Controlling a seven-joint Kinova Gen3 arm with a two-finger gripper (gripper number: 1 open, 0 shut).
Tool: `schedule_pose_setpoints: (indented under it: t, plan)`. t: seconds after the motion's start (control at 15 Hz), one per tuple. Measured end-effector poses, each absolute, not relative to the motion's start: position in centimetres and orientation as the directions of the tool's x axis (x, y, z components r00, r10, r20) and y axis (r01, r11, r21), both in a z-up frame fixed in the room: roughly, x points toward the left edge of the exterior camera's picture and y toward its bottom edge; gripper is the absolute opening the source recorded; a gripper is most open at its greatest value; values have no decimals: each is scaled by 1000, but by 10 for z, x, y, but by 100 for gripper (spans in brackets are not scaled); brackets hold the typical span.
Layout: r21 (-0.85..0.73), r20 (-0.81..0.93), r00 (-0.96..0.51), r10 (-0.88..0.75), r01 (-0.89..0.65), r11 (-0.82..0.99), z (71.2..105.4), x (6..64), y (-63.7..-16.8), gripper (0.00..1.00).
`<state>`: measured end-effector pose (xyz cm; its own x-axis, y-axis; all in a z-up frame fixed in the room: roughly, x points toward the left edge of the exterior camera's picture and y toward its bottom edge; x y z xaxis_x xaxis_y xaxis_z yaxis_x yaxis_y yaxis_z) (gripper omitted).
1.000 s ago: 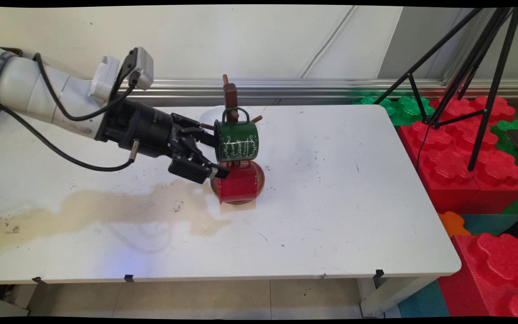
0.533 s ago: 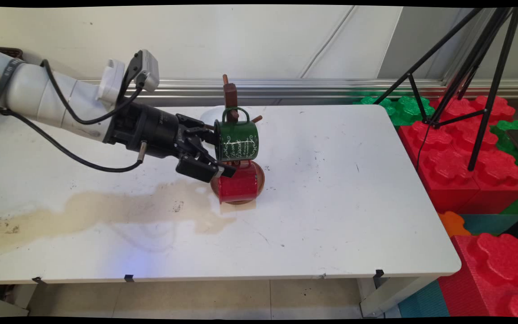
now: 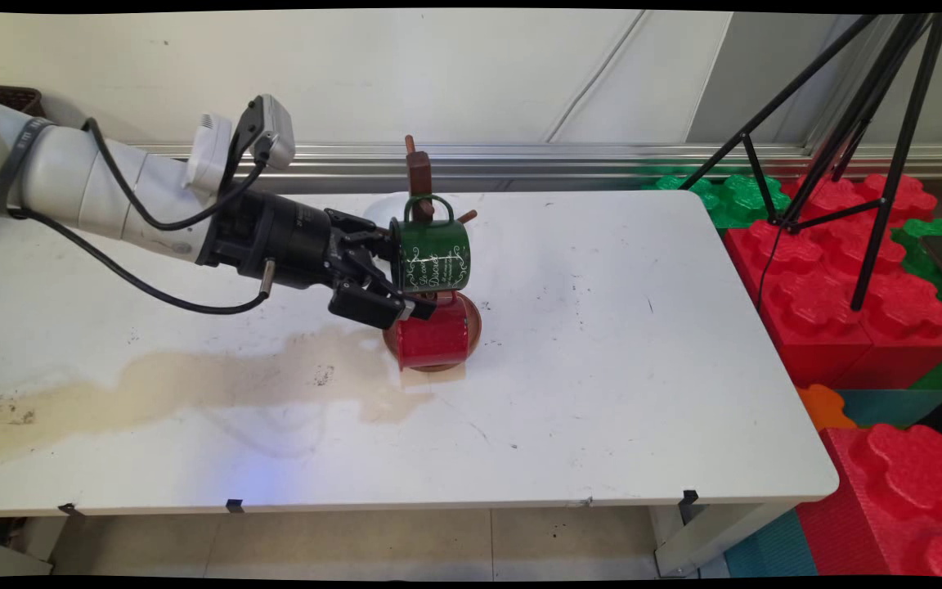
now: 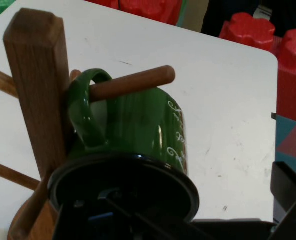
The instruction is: Pick up the green mug from the rack, then place the picked object on the table
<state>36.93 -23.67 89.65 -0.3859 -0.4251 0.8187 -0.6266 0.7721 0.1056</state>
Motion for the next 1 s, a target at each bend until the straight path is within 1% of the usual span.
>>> schedule_pose_setpoints:
  t: [0.27,0.33,1.0]
  plan:
    - [108,823,-377,-426,-632,768,895,369,-236,100]
    - [108,824,-375,-425,-632,767,895,369,-236,0]
    - [107,834,-362,-417,-634,766,893,369,-236,0]
